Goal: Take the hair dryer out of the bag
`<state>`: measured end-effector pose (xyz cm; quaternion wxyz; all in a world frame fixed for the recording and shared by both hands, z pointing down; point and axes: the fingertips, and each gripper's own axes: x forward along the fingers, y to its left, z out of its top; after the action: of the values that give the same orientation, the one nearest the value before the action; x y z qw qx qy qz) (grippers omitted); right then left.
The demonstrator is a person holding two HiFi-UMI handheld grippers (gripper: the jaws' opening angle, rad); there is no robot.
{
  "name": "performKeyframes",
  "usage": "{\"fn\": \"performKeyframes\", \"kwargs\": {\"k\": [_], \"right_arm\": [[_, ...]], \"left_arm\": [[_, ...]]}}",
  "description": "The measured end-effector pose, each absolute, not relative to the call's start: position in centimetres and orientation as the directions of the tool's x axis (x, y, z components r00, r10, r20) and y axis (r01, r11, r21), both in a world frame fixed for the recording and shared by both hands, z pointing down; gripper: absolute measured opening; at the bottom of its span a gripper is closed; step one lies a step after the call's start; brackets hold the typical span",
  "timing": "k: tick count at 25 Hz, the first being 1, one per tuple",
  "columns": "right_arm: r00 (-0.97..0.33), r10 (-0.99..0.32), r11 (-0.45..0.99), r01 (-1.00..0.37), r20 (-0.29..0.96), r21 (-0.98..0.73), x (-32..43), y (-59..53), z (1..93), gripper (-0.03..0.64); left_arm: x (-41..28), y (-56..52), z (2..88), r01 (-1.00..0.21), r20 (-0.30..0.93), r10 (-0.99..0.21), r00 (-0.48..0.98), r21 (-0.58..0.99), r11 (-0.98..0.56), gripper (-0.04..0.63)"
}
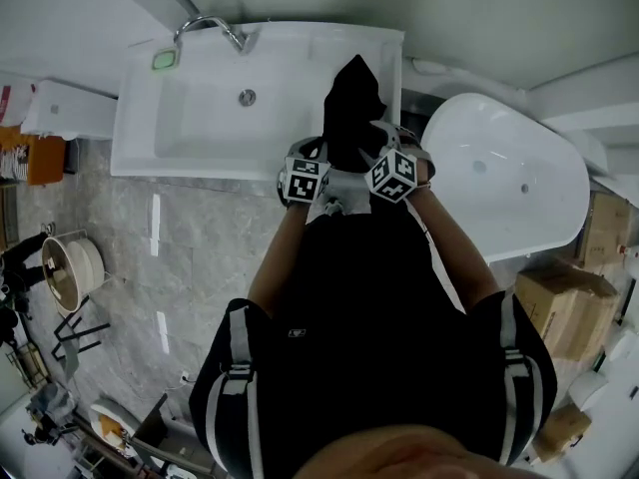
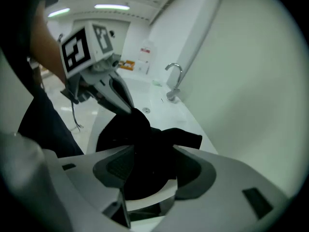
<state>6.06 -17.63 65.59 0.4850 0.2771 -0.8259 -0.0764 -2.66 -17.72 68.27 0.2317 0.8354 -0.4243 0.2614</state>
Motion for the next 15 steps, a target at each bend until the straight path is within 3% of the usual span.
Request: {"fn": "performKeyframes", "kwargs": {"k": [1,4,7,11,15], "right_arm": [[-0.352,-0.548,0.832,-0.327,0.759,0.449,5.6,-18.3,66.0,0.284],[-0.348,-0.527,0.845,-0.317,0.775,0.431,5.4,-19.8,66.7,0.077],[-0.443,-0.446,0.873,-0.405,0.777,0.270,4.9,-20.4,65.3,0.074],[-0.514,-0.347,0.910,-0.386,0.785,0.150,3.4,-20.3,63.6,0.074],[-0.562,-0.300,0.915,-0.399,0.771,0.065,2.5,-20.7,62.1,0.072]], "left_arm": [[-2.6,-17.7,68.1,-0.829,0.633,-0.588,0.504,0.165,-0.534,0.026],[-2.7,-17.3,68.1,-0.833,0.635,-0.590,0.499,0.165,-0.528,0.026],[-2.7,-16.8,68.3,-0.833,0.634,-0.589,0.501,0.168,-0.528,0.028],[-3.0,-16.4,68.0,-0.840,0.627,-0.607,0.488,0.147,-0.523,0.029],[-2.7,-15.3,65.4,-0.834,0.578,-0.689,0.436,-0.027,-0.551,0.048]]}}
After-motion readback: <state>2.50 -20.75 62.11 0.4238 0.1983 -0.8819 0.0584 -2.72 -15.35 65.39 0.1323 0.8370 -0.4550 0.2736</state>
